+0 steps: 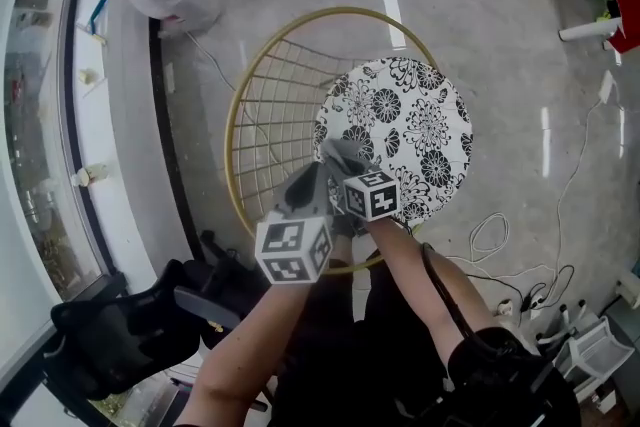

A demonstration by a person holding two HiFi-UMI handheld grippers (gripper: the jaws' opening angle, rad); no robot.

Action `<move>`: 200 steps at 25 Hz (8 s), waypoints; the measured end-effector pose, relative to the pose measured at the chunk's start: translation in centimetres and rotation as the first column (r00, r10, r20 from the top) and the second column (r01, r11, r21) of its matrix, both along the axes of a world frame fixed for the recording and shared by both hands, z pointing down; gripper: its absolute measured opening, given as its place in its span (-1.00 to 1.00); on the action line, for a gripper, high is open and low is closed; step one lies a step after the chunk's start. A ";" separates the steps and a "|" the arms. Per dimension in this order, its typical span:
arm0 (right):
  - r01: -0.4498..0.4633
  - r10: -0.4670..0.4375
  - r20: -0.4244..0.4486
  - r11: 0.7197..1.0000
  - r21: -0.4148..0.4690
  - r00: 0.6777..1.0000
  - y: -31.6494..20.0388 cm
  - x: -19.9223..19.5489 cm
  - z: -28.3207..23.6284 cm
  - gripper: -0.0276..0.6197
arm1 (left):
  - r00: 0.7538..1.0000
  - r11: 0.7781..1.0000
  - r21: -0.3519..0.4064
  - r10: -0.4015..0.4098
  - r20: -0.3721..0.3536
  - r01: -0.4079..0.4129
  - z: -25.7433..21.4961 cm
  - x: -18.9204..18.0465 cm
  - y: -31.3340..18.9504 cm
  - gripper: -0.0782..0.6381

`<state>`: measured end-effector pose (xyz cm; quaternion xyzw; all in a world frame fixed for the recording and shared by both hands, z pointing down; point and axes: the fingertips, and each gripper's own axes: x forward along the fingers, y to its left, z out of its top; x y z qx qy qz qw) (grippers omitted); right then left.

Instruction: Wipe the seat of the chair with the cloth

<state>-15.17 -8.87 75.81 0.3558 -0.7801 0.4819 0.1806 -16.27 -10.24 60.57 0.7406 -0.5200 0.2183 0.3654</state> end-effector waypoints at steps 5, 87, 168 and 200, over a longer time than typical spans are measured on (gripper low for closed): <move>-0.015 0.014 0.063 1.000 0.020 0.998 -0.6 0.0 -2.8 -0.84 | 1.000 1.000 -0.004 0.007 -0.001 -0.007 -0.9 0.0 -0.2 -0.76; 0.162 -0.162 0.007 0.985 -0.053 0.987 6.4 0.1 -2.9 -0.84 | 0.996 0.999 -0.046 0.017 -0.084 -0.021 -1.3 2.4 4.1 -0.76; 0.001 -0.008 0.027 0.965 0.264 1.000 11.3 8.2 -26.8 -0.84 | 0.967 0.935 0.344 0.161 -0.197 -0.086 -23.1 2.0 9.7 -0.76; -0.235 0.339 0.032 0.580 0.780 0.940 10.7 30.8 -59.7 -0.84 | 0.955 0.733 0.668 0.273 -0.112 -0.131 -44.0 10.4 10.3 -0.76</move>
